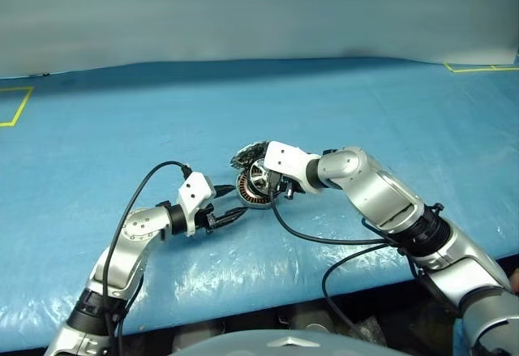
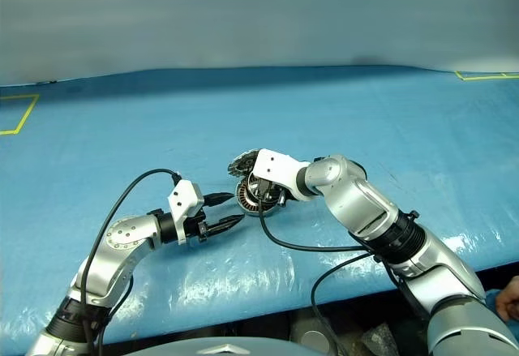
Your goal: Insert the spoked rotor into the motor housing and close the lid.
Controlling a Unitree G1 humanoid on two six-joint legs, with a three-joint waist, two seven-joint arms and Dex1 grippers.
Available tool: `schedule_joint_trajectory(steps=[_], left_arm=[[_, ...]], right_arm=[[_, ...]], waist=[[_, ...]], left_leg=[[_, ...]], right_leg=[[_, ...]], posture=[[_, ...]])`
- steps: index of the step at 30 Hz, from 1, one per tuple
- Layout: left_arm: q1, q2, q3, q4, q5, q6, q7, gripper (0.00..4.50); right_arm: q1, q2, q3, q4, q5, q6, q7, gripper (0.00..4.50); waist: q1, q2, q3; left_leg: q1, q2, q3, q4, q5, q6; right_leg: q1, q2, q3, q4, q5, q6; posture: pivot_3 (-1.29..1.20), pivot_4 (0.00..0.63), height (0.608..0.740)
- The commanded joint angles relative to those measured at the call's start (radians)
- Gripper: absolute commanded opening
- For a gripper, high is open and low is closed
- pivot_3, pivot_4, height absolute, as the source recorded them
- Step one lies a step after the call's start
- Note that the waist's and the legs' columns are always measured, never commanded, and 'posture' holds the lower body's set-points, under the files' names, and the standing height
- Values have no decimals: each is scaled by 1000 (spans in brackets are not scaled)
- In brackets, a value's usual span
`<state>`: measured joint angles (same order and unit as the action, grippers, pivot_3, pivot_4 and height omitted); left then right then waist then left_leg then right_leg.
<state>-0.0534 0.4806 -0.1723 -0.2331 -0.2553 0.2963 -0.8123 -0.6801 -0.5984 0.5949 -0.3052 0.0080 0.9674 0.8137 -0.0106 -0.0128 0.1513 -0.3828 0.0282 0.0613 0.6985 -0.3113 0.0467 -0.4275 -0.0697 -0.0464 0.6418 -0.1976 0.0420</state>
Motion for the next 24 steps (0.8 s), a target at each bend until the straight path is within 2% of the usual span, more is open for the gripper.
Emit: schedule_joint_trajectory(steps=[1,9,15,19,24], left_arm=[[3,1,5,-9,2,-18,4,2930],[8,4,17,-12,-6,-16,5,2930],[-5,7,20,-6,-10,-13,-1,2930],[-16,11,13,0,-5,-12,-8,2930],[-19,9,9,3,-3,-13,-10,2930]], right_arm=[[29,8,-50,-52,29,-11,2,1233],[168,24,-223,-157,142,-116,16,1233],[242,43,-271,-171,185,-176,-4,1233],[253,82,-319,-143,199,-195,-51,1233],[251,77,-320,-88,177,-193,-89,1233]], waist=[[0,0,0],[0,0,0],[0,0,0],[0,0,0],[1,0,0]], left_leg=[[0,0,0,0,0,0],[0,0,0,-1,0,0],[0,0,0,-1,0,1],[0,0,0,-1,0,0],[0,0,0,-1,0,0]], right_leg=[[0,0,0,0,0,0],[0,0,0,0,0,0],[0,0,0,0,0,0],[0,0,0,0,0,0],[0,0,0,0,0,0]], posture=[[0,150,740],[0,150,740],[0,150,740],[0,150,740],[0,150,740]])
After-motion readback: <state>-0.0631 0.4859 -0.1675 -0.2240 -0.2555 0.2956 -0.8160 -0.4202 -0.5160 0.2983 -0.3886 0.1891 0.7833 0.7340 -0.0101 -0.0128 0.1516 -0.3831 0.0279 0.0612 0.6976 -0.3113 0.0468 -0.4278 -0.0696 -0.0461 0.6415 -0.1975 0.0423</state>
